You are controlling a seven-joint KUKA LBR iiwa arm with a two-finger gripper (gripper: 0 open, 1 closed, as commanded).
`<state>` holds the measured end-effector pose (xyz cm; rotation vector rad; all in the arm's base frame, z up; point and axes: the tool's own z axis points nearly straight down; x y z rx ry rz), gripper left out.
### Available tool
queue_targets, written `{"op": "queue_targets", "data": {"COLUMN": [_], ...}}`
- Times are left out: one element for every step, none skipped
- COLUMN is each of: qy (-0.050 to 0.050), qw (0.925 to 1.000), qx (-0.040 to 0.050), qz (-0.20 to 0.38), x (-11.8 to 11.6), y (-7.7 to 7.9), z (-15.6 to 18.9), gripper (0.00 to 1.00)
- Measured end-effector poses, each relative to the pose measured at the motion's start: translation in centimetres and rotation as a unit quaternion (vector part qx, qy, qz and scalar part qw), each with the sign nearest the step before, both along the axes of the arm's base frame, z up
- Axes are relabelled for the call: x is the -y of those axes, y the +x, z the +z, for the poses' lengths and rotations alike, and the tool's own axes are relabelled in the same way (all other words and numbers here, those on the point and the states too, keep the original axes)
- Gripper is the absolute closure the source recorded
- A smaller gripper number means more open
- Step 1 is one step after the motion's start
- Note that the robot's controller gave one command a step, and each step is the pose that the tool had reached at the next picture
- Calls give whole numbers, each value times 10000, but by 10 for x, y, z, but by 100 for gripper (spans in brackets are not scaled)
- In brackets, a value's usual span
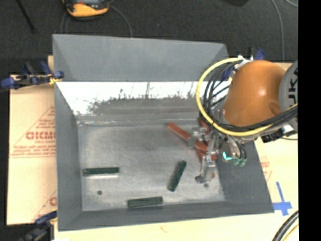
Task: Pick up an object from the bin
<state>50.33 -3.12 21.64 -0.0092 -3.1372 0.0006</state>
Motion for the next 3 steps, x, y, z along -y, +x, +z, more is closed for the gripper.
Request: {"op": "queue_targets", "data": {"qy": [-4, -5, 7], "qw": [10000, 9984, 9798], "qx": [40, 57, 15], "qz": [6, 570, 1998], "x": [0, 0, 1], "y": [2, 7, 16], "z": [4, -43, -68], "gripper": [0, 0, 0]}}
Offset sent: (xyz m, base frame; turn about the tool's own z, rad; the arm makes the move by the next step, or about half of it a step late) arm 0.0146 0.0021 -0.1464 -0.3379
